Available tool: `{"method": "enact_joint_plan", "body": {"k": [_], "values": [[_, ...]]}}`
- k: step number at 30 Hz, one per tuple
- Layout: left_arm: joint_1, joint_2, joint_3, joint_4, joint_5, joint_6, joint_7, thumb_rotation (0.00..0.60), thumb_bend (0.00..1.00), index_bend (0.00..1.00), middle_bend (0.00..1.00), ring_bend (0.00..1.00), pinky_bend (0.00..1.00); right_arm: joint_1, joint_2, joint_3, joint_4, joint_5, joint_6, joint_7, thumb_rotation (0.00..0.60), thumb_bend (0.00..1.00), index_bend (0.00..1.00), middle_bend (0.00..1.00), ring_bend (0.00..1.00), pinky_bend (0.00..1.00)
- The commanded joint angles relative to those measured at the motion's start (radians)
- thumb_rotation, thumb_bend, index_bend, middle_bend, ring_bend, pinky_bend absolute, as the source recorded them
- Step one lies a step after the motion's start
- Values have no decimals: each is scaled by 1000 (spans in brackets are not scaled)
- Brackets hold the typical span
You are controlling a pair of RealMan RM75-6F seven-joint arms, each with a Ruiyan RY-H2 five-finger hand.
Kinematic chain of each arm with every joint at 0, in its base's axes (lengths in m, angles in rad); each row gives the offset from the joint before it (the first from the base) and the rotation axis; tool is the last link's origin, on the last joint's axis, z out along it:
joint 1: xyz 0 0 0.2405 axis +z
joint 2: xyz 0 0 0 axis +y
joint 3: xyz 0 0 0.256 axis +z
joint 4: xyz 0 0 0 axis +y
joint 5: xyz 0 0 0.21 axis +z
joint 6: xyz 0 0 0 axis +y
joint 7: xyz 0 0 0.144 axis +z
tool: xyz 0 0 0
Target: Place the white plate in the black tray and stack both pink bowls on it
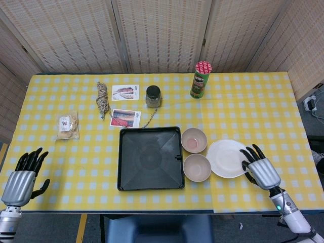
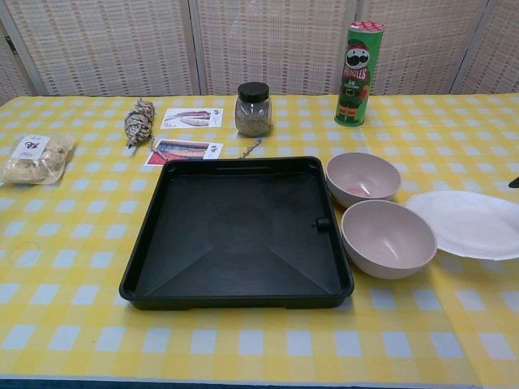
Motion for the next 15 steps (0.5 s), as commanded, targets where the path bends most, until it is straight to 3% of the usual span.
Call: {"method": "enact_joint_plan", "body": {"k": [1, 15], "values": [[1, 1, 1, -2, 1, 0, 0, 600, 411, 0, 0, 0, 0, -19, 32, 23, -59, -15, 88, -20, 600, 483, 673, 191, 110, 0], [12, 10, -5, -16, -6, 21, 4, 600, 410, 0, 0, 0, 0, -51, 185, 60, -342, -157, 354, -184, 600, 483, 674, 190, 103, 0]]}}
